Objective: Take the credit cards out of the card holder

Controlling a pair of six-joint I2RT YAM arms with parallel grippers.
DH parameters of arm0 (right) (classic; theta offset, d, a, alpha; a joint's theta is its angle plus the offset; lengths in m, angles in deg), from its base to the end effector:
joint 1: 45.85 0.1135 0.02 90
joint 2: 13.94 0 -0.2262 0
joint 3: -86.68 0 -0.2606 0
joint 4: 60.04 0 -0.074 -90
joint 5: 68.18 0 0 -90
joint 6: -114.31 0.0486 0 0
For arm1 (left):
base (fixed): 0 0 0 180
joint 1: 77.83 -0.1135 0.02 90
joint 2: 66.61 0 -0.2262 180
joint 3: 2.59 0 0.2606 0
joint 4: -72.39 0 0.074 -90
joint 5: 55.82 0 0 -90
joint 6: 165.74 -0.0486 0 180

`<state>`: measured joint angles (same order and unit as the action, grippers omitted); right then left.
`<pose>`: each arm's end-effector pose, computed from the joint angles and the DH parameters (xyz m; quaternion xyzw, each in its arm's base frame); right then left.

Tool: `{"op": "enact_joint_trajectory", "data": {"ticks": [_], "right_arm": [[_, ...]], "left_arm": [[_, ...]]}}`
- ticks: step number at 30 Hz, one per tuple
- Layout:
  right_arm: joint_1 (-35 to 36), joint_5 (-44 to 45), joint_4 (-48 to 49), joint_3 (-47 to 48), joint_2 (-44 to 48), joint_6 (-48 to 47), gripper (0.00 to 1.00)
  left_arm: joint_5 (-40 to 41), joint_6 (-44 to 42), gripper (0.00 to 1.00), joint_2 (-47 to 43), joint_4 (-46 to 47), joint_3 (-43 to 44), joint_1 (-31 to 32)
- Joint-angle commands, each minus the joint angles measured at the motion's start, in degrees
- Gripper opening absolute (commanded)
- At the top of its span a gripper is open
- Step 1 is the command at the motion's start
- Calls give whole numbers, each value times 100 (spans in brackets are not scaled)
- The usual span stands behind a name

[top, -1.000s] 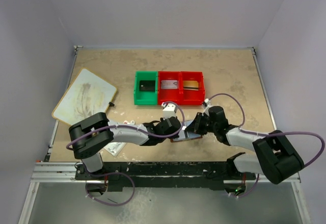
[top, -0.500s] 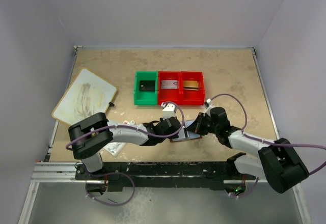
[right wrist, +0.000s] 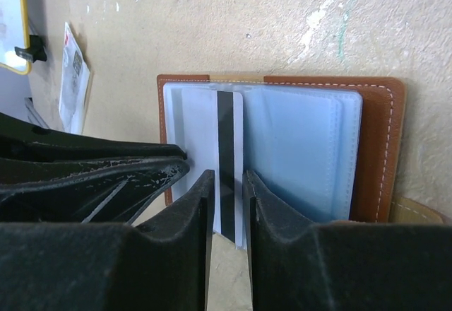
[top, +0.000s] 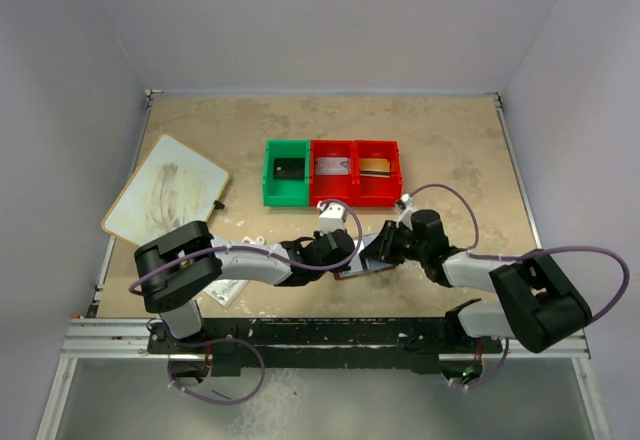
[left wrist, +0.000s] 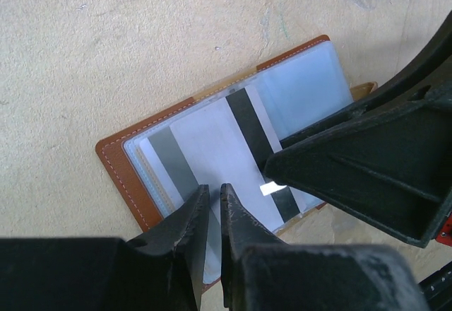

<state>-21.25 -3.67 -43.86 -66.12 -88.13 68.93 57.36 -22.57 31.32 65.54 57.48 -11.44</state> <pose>0.2071 0.1178 0.0802 0.0401 0.8541 0.4315 0.2875 0.1542 -0.3051 0.0941 0.0272 0.9070 -0.2326 0.3501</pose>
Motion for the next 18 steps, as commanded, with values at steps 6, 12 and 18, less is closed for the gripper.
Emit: {"op": "enact_joint_trajectory", "data": {"ticks": [6,12,18], "right_arm": [[36,-547,757,114,-609,-21,18],[36,-9,123,187,-189,-102,3],[25,1035,-1171,447,702,-216,0]], "left_arm": [[-209,-106,9,196,-601,-53,-3],[-96,-105,8,167,-697,-56,-3],[55,-130,8,107,-818,-45,-8]]}}
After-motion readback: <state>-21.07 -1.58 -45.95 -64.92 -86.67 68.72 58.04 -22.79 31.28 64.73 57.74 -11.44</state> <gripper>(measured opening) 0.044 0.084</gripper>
